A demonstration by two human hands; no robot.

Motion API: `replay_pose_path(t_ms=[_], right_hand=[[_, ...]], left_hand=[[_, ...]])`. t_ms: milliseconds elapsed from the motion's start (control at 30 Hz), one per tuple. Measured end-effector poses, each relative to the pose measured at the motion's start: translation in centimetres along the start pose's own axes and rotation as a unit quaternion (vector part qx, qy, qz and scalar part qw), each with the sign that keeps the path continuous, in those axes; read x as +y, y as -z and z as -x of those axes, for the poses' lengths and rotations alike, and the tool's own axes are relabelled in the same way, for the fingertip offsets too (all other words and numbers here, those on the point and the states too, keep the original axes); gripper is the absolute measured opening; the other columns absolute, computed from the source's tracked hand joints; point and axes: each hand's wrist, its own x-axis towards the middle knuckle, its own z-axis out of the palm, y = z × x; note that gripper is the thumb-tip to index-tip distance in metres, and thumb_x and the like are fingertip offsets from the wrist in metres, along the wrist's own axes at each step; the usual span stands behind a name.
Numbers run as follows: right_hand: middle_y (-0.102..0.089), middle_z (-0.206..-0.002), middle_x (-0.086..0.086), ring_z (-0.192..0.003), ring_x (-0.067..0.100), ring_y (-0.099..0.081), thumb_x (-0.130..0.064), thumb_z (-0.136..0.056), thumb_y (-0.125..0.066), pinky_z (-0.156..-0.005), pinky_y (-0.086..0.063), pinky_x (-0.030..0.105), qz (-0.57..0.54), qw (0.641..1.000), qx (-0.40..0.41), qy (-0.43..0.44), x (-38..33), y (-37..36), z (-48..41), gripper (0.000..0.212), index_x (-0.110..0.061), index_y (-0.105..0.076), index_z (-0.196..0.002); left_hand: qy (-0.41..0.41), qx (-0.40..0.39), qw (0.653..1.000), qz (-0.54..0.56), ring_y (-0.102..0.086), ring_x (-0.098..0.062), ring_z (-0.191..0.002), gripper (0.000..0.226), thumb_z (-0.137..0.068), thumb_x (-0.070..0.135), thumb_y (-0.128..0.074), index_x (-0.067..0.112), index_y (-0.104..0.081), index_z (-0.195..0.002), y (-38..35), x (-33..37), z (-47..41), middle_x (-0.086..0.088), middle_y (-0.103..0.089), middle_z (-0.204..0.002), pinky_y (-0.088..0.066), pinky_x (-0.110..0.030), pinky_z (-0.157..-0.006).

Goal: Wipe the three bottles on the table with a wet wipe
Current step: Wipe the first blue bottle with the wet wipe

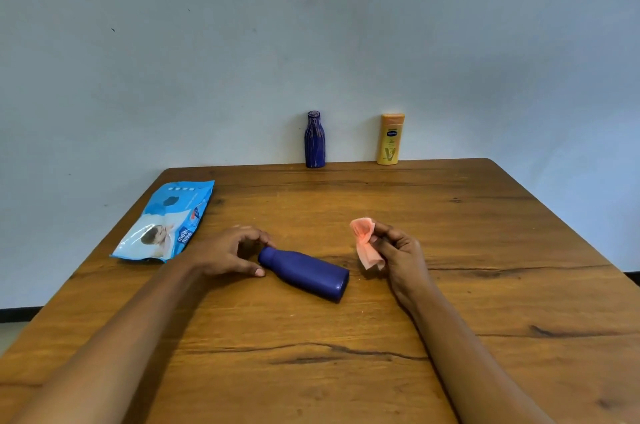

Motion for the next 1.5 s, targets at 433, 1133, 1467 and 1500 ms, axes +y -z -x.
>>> replay_pose_path(t_ms=[433,1133,1467,1500], right_hand=[[-0.071,-0.104,0.008,-0.103,0.026,-0.062,0.000,-0.088,-0.053,-0.092,-0.049,0.046,-0.103,0.994,0.013,-0.028,0.4,-1.1,-1.7,0.025,-0.013,-0.069,-0.103],[-0.069,-0.108,0.006,-0.110,0.027,-0.057,0.002,-0.085,-0.056,-0.092,-0.049,0.045,-0.105,0.988,-0.081,-0.083,1.7,-8.1,-11.6,0.027,-0.017,-0.073,-0.095],[-0.069,-0.108,0.005,-0.111,0.027,-0.057,0.001,-0.085,-0.056,-0.093,-0.049,0.045,-0.089,0.986,-0.105,-0.094,1.8,-8.1,-12.2,0.026,-0.019,-0.073,-0.093],[-0.068,-0.108,0.005,-0.111,0.027,-0.057,0.001,-0.086,-0.056,-0.094,-0.048,0.045,-0.089,0.986,-0.104,-0.098,1.8,-8.1,-12.2,0.027,-0.019,-0.073,-0.093]], left_hand=[[-0.005,0.314,0.903,0.293,-0.066,-0.019,-0.087,0.027,-0.071,0.017,-0.079,0.020,-0.065,-0.094,4.4,3.2,-0.6,-0.002,-0.071,-0.092,-0.055,-0.035,-0.076],[0.121,0.454,0.882,0.048,-0.059,-0.018,-0.079,0.034,-0.073,0.041,-0.078,0.016,-0.064,-0.091,14.2,-2.2,-17.4,0.003,-0.063,-0.080,-0.045,-0.030,-0.067],[0.111,0.495,0.861,0.038,-0.064,-0.025,-0.086,0.037,-0.077,0.037,-0.075,0.010,-0.066,-0.101,13.7,-3.1,-19.5,-0.007,-0.070,-0.094,-0.044,-0.029,-0.066],[0.113,0.494,0.861,0.040,-0.064,-0.025,-0.088,0.036,-0.078,0.034,-0.074,0.010,-0.066,-0.104,13.6,-3.1,-19.6,-0.007,-0.070,-0.097,-0.045,-0.029,-0.066]])
